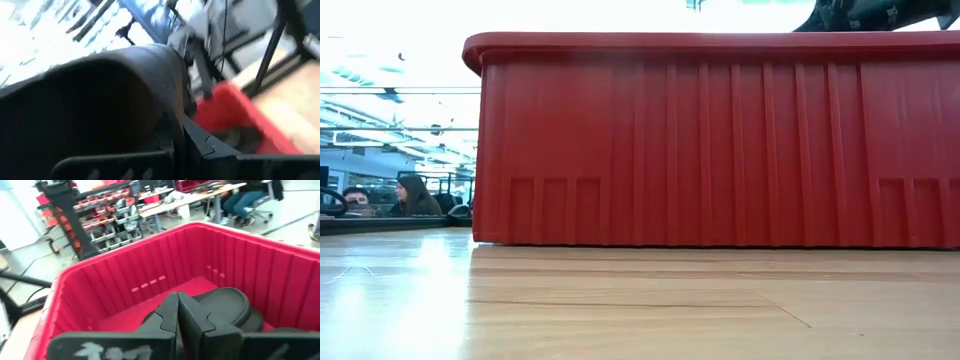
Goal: Pick and place slides into bin
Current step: Put the slide into the bin
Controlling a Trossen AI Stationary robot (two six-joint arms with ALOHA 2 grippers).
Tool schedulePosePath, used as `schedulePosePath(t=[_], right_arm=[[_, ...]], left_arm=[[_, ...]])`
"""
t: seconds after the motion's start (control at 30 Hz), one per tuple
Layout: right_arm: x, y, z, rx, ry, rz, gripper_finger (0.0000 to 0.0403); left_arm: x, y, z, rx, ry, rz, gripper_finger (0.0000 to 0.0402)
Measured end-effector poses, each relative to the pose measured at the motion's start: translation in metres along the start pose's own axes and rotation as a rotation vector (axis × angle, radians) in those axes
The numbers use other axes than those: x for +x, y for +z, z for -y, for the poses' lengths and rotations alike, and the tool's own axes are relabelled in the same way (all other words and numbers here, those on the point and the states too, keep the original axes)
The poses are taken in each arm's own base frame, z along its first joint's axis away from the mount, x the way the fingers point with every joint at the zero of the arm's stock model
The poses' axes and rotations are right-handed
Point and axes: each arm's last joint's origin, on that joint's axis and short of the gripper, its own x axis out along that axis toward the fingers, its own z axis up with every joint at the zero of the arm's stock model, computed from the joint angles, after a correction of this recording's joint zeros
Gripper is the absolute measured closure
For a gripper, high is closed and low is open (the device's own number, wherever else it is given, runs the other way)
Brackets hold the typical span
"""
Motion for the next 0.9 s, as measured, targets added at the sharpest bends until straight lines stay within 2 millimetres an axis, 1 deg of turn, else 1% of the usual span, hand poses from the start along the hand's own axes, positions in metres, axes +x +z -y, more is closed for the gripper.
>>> schedulePosePath(t=[0.07,0.13,0.17,0.23,0.3,0.4,0.6,0.73,0.83,0.9], right_arm=[[0.0,0.0,-0.001,-0.013,0.022,-0.005,0.0399],[0.0,0.0,-0.001,-0.026,0.037,-0.009,0.0399],[0.0,0.0,-0.001,-0.033,0.051,-0.01,0.0399],[-0.001,0.0,-0.002,-0.036,0.08,-0.014,0.0399],[-0.001,0.0,-0.003,-0.036,0.108,-0.02,0.0399],[-0.001,-0.001,-0.004,-0.036,0.146,-0.031,0.0399],[0.0,-0.001,-0.004,-0.049,0.146,-0.034,0.0399],[0.0,0.001,-0.004,-0.021,0.12,-0.012,0.0399],[0.0,0.003,-0.004,-0.006,0.124,0.007,0.0399],[0.0,0.003,-0.004,-0.002,0.124,0.007,0.0399]], left_arm=[[0.011,0.0,-0.018,-0.01,-0.046,0.049,0.04],[0.018,-0.005,-0.031,-0.052,-0.122,0.061,0.04],[0.023,-0.011,-0.035,-0.084,-0.165,0.04,0.04],[0.037,-0.03,-0.039,-0.169,-0.246,-0.048,0.04],[0.055,-0.054,-0.035,-0.235,-0.33,-0.153,0.04],[0.075,-0.088,-0.028,-0.302,-0.442,-0.304,0.04],[0.102,-0.152,-0.015,-0.309,-0.661,-0.563,0.04],[0.102,-0.179,-0.013,-0.271,-0.785,-0.64,0.04],[0.109,-0.197,-0.015,-0.267,-0.794,-0.658,0.04],[0.108,-0.203,-0.017,-0.288,-0.804,-0.655,0.0401]])
